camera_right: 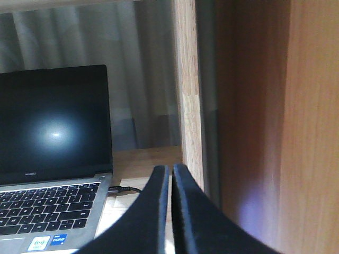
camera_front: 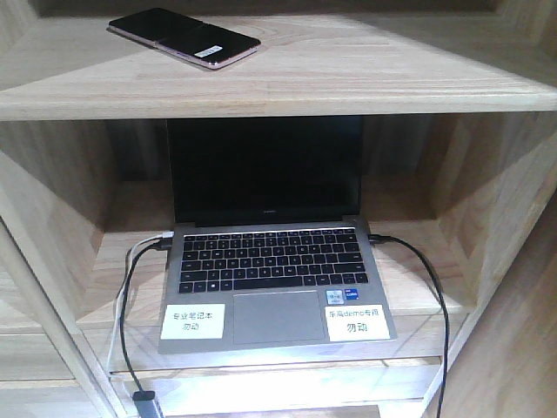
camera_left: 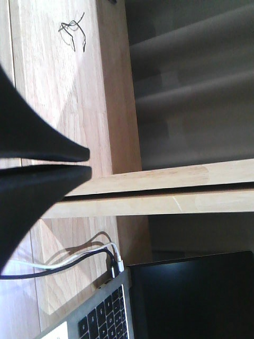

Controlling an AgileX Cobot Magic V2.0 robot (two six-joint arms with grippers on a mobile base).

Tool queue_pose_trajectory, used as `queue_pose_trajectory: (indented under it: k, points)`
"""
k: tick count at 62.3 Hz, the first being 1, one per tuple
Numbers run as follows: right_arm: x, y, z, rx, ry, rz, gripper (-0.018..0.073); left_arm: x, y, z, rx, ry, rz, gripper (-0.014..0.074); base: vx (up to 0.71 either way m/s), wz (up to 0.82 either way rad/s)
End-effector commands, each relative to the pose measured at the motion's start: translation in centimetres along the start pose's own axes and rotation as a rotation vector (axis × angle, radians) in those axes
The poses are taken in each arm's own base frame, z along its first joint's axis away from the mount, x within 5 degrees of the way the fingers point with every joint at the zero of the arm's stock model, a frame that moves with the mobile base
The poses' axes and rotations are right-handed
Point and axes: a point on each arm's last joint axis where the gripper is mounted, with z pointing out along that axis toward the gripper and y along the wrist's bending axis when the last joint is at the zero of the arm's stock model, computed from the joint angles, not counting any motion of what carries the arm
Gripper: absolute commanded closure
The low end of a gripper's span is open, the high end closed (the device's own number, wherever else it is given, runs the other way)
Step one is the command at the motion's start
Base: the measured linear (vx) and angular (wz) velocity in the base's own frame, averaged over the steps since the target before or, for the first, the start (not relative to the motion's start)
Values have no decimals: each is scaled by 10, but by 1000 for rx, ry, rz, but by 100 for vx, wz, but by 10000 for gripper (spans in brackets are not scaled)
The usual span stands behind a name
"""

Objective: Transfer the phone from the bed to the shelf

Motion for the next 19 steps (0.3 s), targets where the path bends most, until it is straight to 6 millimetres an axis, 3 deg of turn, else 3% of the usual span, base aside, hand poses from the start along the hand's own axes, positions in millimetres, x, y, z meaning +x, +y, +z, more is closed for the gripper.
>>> queue_pose_trajectory:
  k: [1, 19]
  points:
    - [-7, 0, -1, 0, -89, -2, 565, -14, 2, -3, -10, -107, -14, 595, 0, 0]
    - [-7, 0, -1, 0, -89, -2, 565, -14, 2, -3, -10, -107, -14, 595, 0, 0]
